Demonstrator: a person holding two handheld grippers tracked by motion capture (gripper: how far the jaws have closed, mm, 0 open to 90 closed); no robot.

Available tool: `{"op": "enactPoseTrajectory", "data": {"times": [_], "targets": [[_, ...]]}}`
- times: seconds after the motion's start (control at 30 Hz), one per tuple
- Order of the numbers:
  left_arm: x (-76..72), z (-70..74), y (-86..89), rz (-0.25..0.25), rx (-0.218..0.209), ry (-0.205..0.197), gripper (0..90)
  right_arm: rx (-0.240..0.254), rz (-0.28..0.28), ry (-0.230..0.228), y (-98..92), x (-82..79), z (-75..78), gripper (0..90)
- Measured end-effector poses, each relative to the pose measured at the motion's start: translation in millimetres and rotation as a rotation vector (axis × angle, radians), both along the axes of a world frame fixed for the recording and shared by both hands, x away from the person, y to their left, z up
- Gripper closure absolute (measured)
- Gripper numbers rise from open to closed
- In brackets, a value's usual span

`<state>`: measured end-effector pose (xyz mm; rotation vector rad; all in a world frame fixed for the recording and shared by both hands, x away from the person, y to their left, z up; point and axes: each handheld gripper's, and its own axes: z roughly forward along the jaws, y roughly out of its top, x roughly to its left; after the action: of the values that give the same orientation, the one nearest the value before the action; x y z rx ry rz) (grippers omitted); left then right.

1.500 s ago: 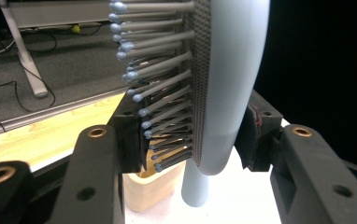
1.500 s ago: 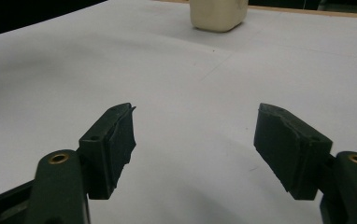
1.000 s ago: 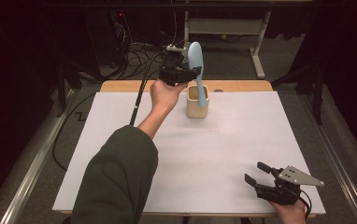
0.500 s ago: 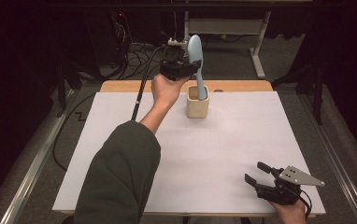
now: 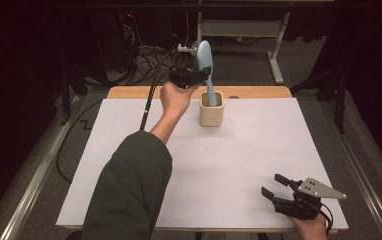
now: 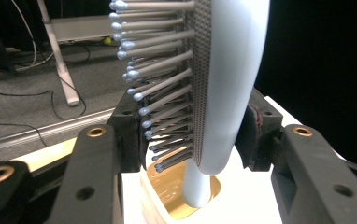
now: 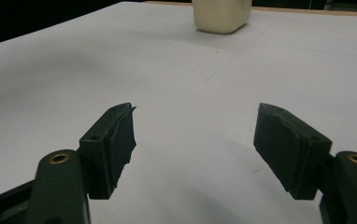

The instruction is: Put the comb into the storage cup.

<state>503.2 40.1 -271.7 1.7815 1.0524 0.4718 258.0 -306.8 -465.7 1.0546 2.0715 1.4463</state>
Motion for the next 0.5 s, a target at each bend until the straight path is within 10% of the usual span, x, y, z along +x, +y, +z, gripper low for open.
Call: {"op": "enactPoseTrajectory", "data": {"times": [0.5], "targets": [[7.3, -13.2, -7.8, 0.002, 0.016, 0.037, 51.7, 0.007, 0.006, 0.002, -0.3, 0.3, -0.2, 29.8]]}}
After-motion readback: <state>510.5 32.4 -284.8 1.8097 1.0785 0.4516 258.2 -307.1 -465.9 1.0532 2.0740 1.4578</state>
